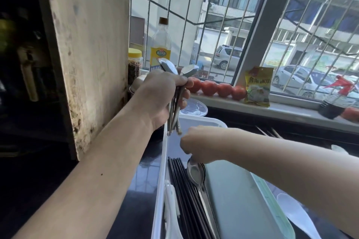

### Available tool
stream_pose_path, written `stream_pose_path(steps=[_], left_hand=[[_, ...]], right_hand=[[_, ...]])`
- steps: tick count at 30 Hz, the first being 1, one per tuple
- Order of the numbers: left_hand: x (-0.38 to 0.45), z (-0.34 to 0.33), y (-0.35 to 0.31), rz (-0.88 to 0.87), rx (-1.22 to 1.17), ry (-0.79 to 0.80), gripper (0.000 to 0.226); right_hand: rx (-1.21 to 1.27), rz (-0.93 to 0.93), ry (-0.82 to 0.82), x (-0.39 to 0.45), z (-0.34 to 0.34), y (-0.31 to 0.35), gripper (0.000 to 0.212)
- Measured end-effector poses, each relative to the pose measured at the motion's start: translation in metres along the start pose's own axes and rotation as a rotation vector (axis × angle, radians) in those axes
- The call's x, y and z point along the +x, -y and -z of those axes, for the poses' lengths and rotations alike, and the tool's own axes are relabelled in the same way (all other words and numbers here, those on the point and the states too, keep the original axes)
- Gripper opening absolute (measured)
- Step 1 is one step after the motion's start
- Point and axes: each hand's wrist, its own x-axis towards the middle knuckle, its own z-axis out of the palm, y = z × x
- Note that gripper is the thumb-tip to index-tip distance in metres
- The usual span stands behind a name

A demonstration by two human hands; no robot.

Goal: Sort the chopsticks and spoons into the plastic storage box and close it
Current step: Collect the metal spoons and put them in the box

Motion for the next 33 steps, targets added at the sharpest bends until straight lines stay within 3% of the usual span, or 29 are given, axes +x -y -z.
stream_pose_path(steps=[3,6,8,9,11,13,16,17,19,21,23,29,33], left_hand=[[-0.001,0.002,-0.003,0.01,-0.01,0.02,0.016],[-0.003,0.003,-0.006,0.051,-0.067,0.085,0.016],[-0.004,0.003,-0.007,0.107,-0.15,0.179,0.014],[-0.005,0.003,-0.007,0.139,-0.191,0.236,0.014],[-0.009,0.004,-0.009,0.2,-0.24,0.351,0.017],[-0.014,0.001,-0.013,0.213,-0.213,0.382,0.021],[-0.012,0.001,-0.012,0.1,0.008,0.168,0.018],[-0.009,0.004,-0.009,0.045,0.078,0.073,0.013],[0.0,0.011,-0.005,-0.026,0.137,-0.092,0.019],[0.006,0.014,-0.003,-0.03,0.118,-0.145,0.026],[0.007,0.014,-0.005,0.009,0.078,-0.122,0.027],[0.0,0.007,-0.006,0.054,0.035,0.023,0.016],[-0.005,0.003,-0.007,0.039,0.08,0.085,0.014]], right_hand=[[0.322,-0.092,-0.144,-0.02,0.026,-0.027,0.014],[0.805,-0.232,-0.553,-0.044,0.044,-0.061,0.006],[1.107,-0.215,-0.856,-0.059,0.047,-0.07,0.022],[1.174,-0.157,-0.93,-0.064,0.048,-0.071,0.032],[1.234,-0.021,-0.998,-0.068,0.052,-0.065,0.032],[1.221,0.023,-1.133,-0.071,0.057,-0.062,0.015],[1.071,-0.084,-1.345,-0.081,0.065,-0.072,0.017],[1.05,-0.098,-1.285,-0.087,0.069,-0.074,0.019],[0.878,-0.093,-0.925,-0.089,0.069,-0.069,0.024],[0.581,-0.032,-0.5,-0.078,0.058,-0.05,0.026],[0.362,0.095,-0.279,-0.058,0.042,-0.026,0.025],[-0.005,0.14,-0.031,-0.014,0.0,0.003,0.013],[-0.032,0.083,-0.05,-0.008,-0.002,0.001,0.025]])
